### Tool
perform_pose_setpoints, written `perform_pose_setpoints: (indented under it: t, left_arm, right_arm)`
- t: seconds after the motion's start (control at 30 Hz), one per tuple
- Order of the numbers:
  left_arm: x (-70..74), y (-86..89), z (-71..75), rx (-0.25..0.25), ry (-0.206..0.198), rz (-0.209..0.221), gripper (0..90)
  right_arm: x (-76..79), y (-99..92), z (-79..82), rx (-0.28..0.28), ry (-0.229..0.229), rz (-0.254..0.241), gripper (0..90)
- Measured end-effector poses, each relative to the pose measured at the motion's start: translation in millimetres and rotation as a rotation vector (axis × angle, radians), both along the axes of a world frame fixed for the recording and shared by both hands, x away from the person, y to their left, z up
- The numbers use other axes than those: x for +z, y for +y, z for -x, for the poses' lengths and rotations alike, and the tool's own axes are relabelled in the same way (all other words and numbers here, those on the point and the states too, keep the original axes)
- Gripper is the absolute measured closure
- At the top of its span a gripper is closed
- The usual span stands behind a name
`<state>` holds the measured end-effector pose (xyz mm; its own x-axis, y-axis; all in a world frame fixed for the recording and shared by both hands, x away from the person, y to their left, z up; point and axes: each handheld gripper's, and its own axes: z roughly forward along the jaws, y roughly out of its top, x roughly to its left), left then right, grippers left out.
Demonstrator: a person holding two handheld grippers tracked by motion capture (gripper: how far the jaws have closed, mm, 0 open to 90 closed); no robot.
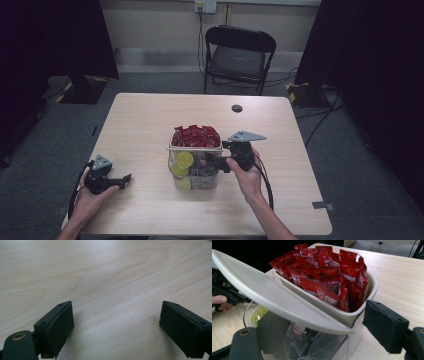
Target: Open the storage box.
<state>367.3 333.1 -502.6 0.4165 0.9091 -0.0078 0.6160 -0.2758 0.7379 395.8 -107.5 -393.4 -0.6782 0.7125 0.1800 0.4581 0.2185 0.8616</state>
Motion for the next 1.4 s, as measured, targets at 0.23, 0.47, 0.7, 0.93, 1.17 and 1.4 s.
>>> perform_pose_setpoints:
  t: [0.23, 0.47, 0.7, 0.93, 1.17, 1.4]
  left_arm:
    - [0.0, 0.0, 0.0, 0.001, 0.000, 0.000, 11.8]
    - [0.0, 0.0, 0.0, 0.001, 0.000, 0.000, 11.8]
    - [0.0, 0.0, 0.0, 0.000, 0.000, 0.000, 11.8]
    - [0.0, 0.0, 0.0, 0.000, 0.000, 0.000, 11.8]
    - [0.0, -0.1, 0.1, 0.001, 0.000, 0.000, 11.8]
    - [0.0, -0.1, -0.2, 0.002, -0.001, -0.002, 11.8]
  right_arm:
    - [2.2, -1.5, -5.1, -0.006, 0.009, -0.021, 23.4]
    - [4.9, -1.6, -8.9, -0.012, 0.007, -0.024, 24.1]
    - [9.2, -2.6, -14.7, -0.031, -0.007, -0.016, 24.1]
    - [11.5, -3.2, -22.2, -0.038, -0.010, -0.020, 24.1]
    - [11.5, -1.2, -26.2, -0.010, -0.003, -0.028, 25.9]
    - [10.4, 1.6, -25.5, 0.011, -0.006, -0.031, 30.6]
